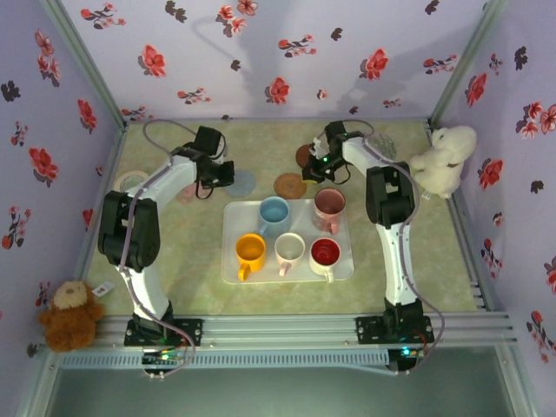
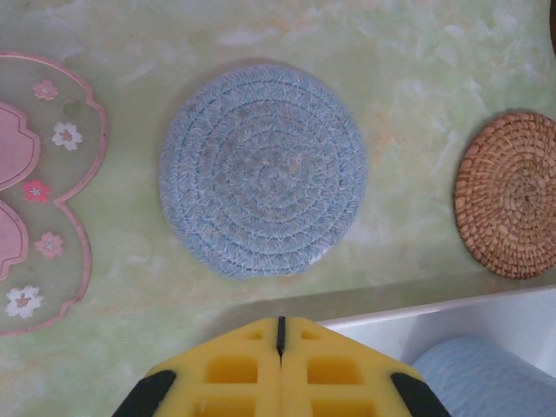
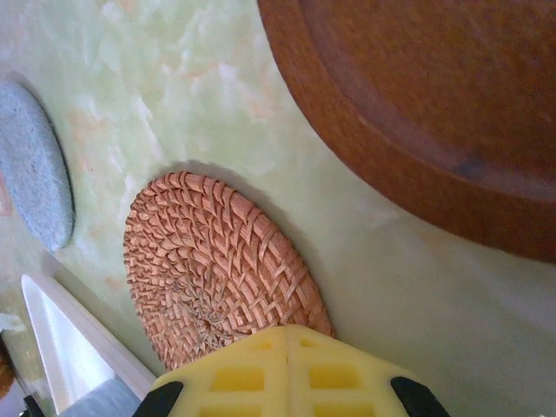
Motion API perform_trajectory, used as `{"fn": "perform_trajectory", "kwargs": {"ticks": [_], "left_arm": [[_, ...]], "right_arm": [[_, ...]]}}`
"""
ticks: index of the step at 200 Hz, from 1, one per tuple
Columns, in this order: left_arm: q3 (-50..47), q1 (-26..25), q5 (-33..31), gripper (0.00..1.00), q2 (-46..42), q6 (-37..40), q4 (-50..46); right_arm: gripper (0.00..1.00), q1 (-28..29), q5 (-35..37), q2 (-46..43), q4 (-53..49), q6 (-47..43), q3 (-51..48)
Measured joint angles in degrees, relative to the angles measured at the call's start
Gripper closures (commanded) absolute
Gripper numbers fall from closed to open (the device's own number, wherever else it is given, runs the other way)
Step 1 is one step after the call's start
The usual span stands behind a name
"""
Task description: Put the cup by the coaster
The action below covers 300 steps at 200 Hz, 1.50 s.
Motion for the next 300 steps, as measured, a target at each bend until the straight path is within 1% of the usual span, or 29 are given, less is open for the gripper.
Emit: {"fn": "perform_trajectory", "kwargs": {"ticks": [48,100,142,185,224,257,300], "left_arm": [[0.0,0.3,0.0,0.99,0.0,0.2,0.0],[-0.7,0.4,0.0,0.99,0.0,0.2,0.1],[-1.4,0.4,0.0,1.0,0.0,0.2,0.3],[-2.1,0.5,0.0,0.99,0.0,0.2,0.4],[-2.5,0.7,0.0,1.0,0.0,0.4,0.5],[-3.5,0.9,0.0,1.0,0.0,0.4,0.4],[-3.7,1.3,0.0,0.99,0.0,0.4,0.4]], "right_arm": [[1.0,0.7,0.0,0.3,1.7,1.9,0.8],[1.0,0.8,0.0,0.2,1.9,0.6,2.2],[1.0,1.5,2.1,-0.4,-3.0,-3.6,3.8],[1.0,4.0,5.8,-0.5,-7.5,-7.2,3.5],[1.0,5.5,7.3,-0.5,-7.8,-7.2,2.7],[1.0,5.5,8.2,-0.5,-7.8,-6.7,3.0],[1.0,5.5,9.2,0.8,-7.4,-5.2,5.6]]}}
